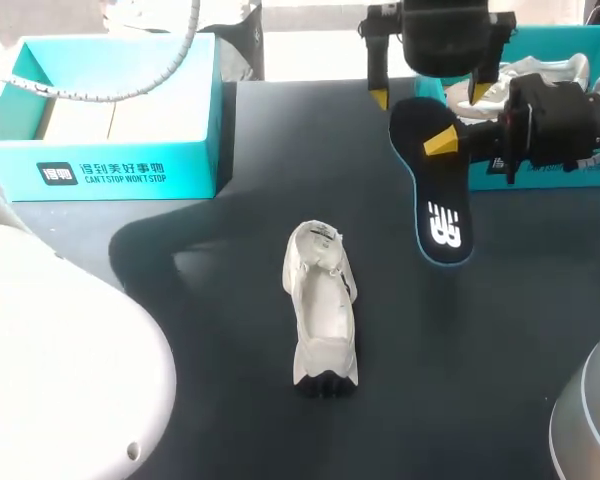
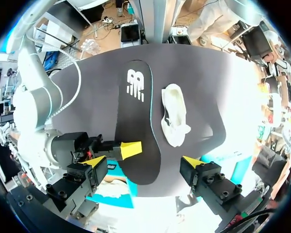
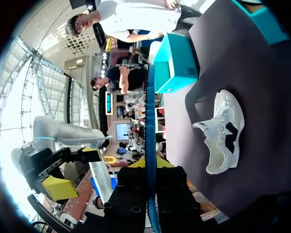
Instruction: Take the shoe out of the shoebox, open the shoe tongue, remove and reinsert the insole, then place the shoe into the shoebox
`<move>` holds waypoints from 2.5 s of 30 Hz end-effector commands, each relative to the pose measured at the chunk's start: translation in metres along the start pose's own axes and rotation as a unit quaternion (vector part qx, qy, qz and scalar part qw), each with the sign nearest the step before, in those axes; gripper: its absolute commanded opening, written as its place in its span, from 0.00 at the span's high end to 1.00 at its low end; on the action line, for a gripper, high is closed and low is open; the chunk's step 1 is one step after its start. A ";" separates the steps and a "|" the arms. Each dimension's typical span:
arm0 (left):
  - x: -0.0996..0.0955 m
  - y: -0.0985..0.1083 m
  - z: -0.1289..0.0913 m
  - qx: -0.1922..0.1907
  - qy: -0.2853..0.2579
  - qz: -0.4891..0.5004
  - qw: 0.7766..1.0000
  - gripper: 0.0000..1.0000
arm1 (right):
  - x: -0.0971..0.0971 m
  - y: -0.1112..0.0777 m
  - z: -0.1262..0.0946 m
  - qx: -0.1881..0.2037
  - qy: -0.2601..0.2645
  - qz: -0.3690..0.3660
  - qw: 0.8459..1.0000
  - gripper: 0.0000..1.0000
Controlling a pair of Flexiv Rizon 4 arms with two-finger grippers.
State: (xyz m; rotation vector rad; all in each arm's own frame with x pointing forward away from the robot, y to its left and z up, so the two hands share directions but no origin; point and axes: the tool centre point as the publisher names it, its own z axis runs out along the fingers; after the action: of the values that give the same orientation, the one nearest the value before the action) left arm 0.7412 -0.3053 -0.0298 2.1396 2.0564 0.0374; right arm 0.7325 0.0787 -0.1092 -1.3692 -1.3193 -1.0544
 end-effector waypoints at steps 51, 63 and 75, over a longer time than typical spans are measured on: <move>0.067 0.004 0.017 0.004 -0.567 -0.102 0.817 0.00 | 0.019 0.014 -0.003 -0.014 0.041 -0.011 0.999 1.00; 0.065 0.002 0.019 0.015 -0.586 -0.091 0.805 0.00 | 0.018 0.013 -0.004 -0.016 0.050 -0.012 0.999 1.00; 0.062 0.004 0.017 0.016 -0.588 -0.082 0.804 0.00 | 0.022 0.011 -0.004 -0.018 0.044 -0.015 0.999 1.00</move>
State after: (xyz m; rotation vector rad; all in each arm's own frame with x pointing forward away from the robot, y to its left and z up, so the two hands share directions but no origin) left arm 0.7510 -0.2443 -0.0493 1.3115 1.3951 -1.0507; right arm 0.7455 0.0784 -0.0897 -1.3031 -1.2592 -1.1551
